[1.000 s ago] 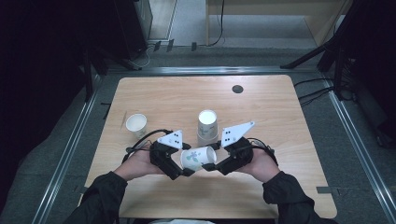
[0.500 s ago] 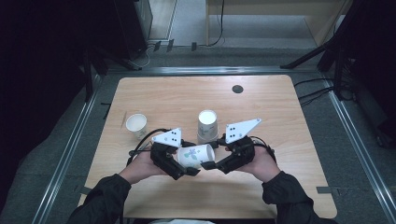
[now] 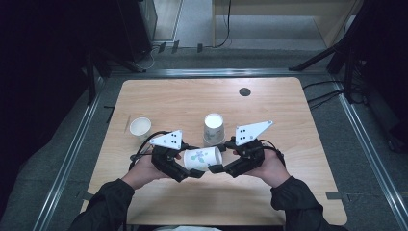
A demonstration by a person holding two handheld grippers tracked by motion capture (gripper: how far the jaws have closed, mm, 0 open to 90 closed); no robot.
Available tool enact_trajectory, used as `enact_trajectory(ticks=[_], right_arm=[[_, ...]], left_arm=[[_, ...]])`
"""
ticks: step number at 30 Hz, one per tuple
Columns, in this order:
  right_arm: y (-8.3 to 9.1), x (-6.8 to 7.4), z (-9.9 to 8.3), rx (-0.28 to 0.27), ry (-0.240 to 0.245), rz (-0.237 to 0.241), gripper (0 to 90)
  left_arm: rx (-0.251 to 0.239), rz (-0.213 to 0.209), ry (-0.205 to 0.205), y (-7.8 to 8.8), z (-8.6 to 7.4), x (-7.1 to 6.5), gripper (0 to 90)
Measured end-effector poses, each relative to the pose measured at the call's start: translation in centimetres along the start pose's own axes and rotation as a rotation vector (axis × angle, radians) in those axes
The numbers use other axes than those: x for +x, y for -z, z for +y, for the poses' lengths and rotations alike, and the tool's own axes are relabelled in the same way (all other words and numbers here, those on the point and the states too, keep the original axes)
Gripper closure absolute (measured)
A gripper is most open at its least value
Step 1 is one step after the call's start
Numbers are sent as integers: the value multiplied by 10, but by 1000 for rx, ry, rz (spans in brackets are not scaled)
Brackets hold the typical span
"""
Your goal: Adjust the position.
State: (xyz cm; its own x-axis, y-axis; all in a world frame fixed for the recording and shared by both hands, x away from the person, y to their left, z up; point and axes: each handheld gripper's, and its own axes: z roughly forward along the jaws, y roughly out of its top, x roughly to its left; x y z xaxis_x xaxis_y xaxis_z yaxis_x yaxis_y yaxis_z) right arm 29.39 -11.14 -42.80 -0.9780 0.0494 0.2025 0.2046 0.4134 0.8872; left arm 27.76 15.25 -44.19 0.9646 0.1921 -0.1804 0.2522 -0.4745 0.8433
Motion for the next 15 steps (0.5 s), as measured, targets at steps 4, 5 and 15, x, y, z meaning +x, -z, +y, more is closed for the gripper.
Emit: enact_trajectory(ticks=[4,5,15], right_arm=[[0,0,0,0,-1,2,351],[0,0,0,-3,-2,4,349],[-2,-1,-5,67,18,-61,250]], left_arm=[[6,-2,-5,1,0,0,256],[9,2,-5,1,1,0,258],[47,43,0,20,0,5,258]])
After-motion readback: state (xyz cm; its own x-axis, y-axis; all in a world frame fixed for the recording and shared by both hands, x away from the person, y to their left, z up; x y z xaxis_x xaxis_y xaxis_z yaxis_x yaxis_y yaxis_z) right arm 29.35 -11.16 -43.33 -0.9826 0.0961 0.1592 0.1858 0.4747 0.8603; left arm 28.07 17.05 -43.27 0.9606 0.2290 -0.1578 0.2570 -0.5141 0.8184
